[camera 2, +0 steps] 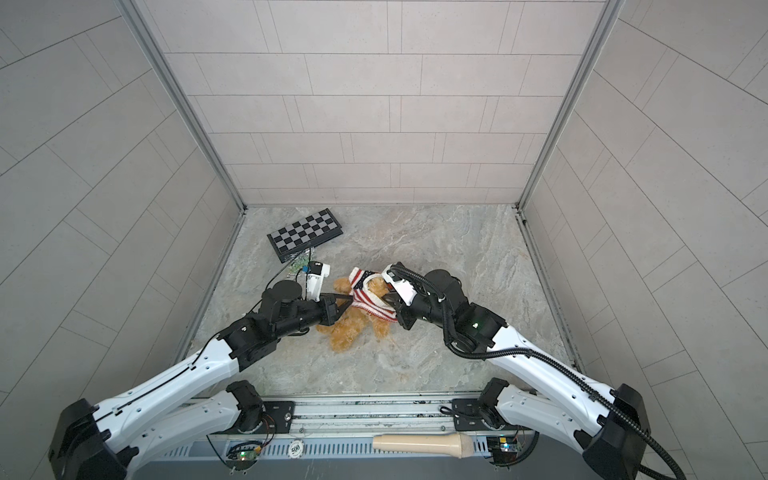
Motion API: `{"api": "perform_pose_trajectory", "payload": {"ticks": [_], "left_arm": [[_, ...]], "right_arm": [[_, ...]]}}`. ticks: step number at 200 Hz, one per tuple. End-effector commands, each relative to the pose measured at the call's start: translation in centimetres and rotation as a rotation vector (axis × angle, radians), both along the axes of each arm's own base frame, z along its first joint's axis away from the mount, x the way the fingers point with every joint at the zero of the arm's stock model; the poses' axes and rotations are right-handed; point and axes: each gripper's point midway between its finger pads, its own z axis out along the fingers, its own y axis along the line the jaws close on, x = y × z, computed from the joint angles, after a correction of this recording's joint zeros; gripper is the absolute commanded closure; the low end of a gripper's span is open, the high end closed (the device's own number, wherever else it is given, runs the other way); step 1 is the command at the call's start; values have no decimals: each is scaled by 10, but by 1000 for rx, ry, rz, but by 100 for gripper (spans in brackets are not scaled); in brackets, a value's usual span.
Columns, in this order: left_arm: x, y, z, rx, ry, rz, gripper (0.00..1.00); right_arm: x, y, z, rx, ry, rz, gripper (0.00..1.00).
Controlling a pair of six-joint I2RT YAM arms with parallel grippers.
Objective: Dress the teddy bear
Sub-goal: 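Hold the bear with the left gripper while the right gripper tugs the sweater down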
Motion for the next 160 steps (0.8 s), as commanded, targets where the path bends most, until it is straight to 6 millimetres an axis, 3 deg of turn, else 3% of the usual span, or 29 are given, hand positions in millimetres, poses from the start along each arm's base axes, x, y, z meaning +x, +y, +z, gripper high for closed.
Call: {"api": "perform_pose_trajectory", "payload": {"ticks": [1, 31, 68, 100, 139, 160], "left_arm": [[-4, 10, 26, 32, -106, 30, 60], [-11, 12, 32, 13, -154, 56, 53], [-22, -32, 41, -132, -190, 5, 55], [-13, -61, 35, -238, -141, 25, 58], [6, -75, 19, -295, -80, 99, 62], [8, -88, 20, -314, -73, 74, 63]], "right_arm": [[17, -4, 36, 127, -19, -119, 100], [39, -24, 35, 206, 96, -342, 100], [50, -20, 30, 382, 240, -455, 100], [57, -29, 28, 421, 232, -547, 100], [57, -29, 21, 478, 249, -570, 100], [56, -27, 18, 479, 254, -566, 100]]}}
